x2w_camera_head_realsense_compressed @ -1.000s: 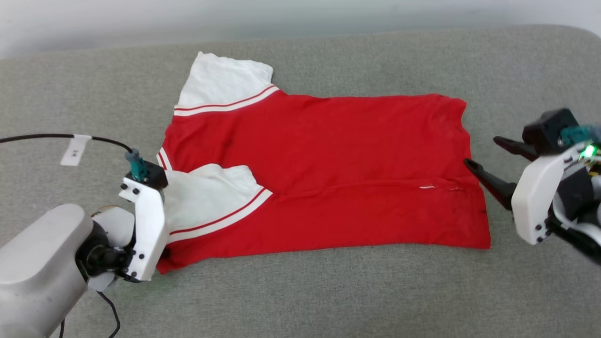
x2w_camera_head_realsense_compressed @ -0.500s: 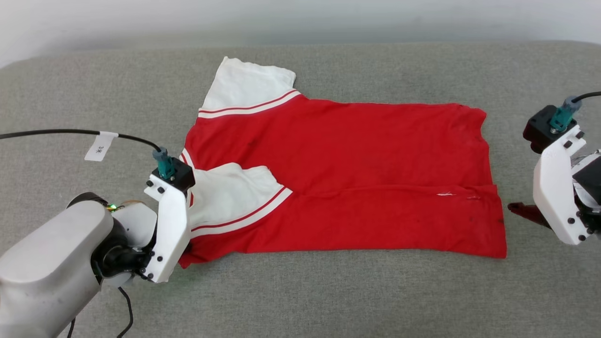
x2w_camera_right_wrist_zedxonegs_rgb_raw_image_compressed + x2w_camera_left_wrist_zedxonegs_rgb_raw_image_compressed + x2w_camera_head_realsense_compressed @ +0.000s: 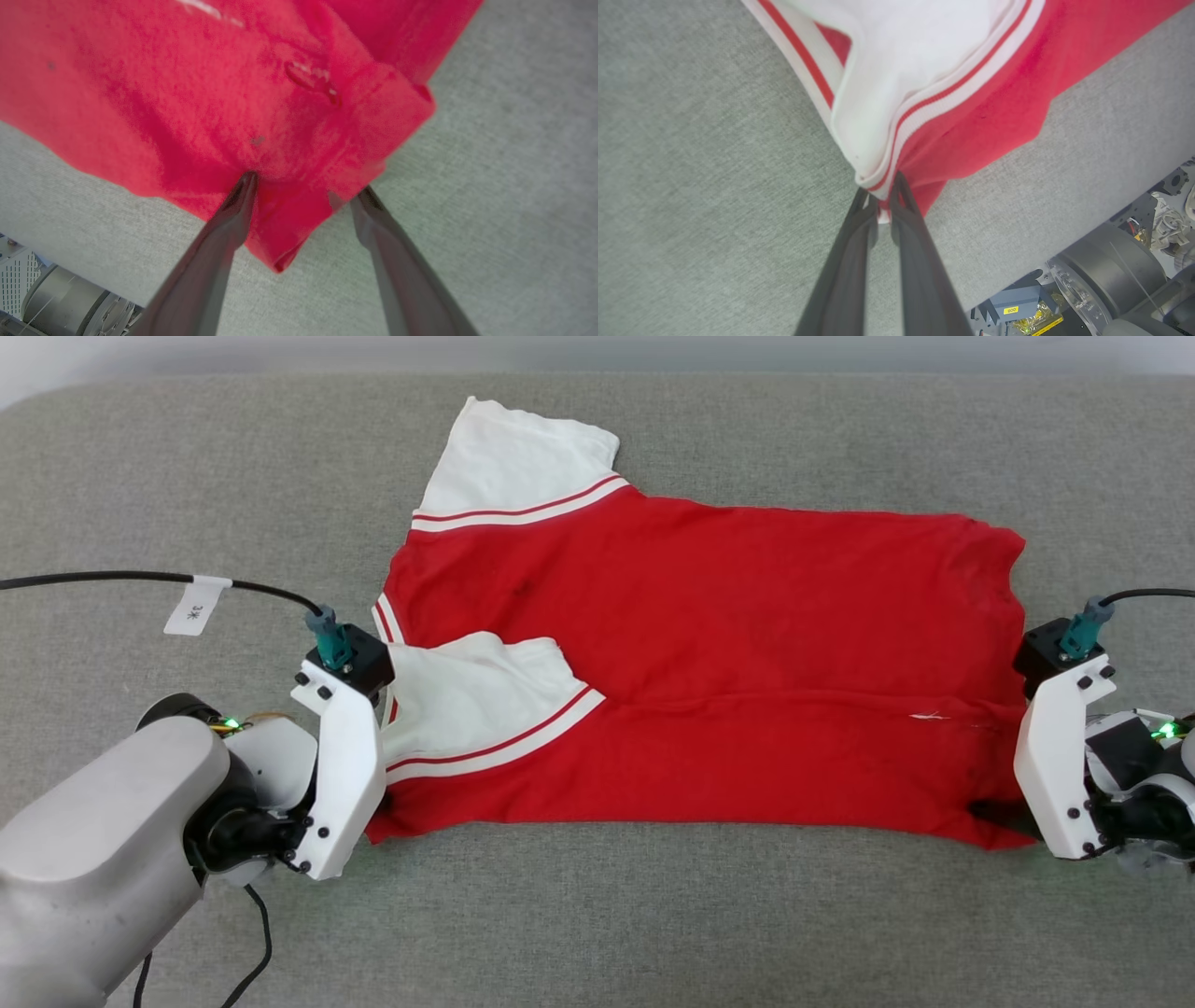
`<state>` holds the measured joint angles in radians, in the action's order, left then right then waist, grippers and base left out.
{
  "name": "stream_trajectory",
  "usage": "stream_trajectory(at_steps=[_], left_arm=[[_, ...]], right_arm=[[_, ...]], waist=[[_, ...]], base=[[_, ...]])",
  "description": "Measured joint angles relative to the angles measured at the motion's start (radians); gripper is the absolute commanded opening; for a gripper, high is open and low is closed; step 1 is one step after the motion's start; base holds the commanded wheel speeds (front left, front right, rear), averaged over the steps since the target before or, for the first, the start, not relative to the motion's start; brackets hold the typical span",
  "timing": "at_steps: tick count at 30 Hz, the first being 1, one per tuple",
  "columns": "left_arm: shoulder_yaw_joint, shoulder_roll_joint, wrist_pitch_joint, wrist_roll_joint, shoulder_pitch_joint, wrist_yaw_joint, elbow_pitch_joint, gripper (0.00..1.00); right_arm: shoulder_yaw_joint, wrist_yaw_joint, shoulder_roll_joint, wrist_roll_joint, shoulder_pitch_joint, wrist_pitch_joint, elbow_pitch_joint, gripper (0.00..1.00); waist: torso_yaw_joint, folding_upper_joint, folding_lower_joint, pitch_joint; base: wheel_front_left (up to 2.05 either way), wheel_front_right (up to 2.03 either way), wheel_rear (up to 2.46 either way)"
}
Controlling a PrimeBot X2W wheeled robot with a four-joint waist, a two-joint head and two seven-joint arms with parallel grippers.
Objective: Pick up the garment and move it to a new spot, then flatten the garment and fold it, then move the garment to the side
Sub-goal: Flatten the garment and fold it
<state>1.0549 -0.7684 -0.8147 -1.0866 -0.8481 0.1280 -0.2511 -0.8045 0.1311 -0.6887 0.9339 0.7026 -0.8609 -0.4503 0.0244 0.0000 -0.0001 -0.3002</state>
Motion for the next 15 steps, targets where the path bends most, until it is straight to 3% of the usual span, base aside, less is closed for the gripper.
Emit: stream_trajectory(at_steps=[1, 2, 8, 15], left_arm=[[0.003, -0.002, 0.001, -0.001, 0.000, 0.000, -0.002, 0.00], [0.006, -0.005, 0.004, -0.002, 0.000, 0.000, -0.004, 0.00], [0.018, -0.021, 0.021, -0.030, 0.010, 0.000, -0.006, 0.00], [0.037, -0.073, 0.026, -0.070, 0.056, 0.000, 0.059, 0.00]], right_arm=[[-0.005, 0.000, 0.001, 0.000, 0.000, 0.011, 0.002, 0.18], [-0.010, 0.000, 0.001, 0.000, 0.000, 0.020, 0.004, 0.00], [-0.042, 0.000, -0.010, 0.021, 0.007, 0.062, 0.050, 0.00], [-0.079, 0.000, -0.131, 0.066, -0.008, 0.088, 0.189, 0.00]], waist=[[-0.002, 0.0001, 0.0000, 0.001], [-0.004, 0.0000, 0.0000, 0.004], [-0.017, 0.0000, 0.0001, 0.046], [-0.024, 0.0001, 0.0000, 0.118]], base=[[0.00, 0.00, 0.00], [0.00, 0.00, 0.00], [0.00, 0.00, 0.00], [0.00, 0.00, 0.00]])
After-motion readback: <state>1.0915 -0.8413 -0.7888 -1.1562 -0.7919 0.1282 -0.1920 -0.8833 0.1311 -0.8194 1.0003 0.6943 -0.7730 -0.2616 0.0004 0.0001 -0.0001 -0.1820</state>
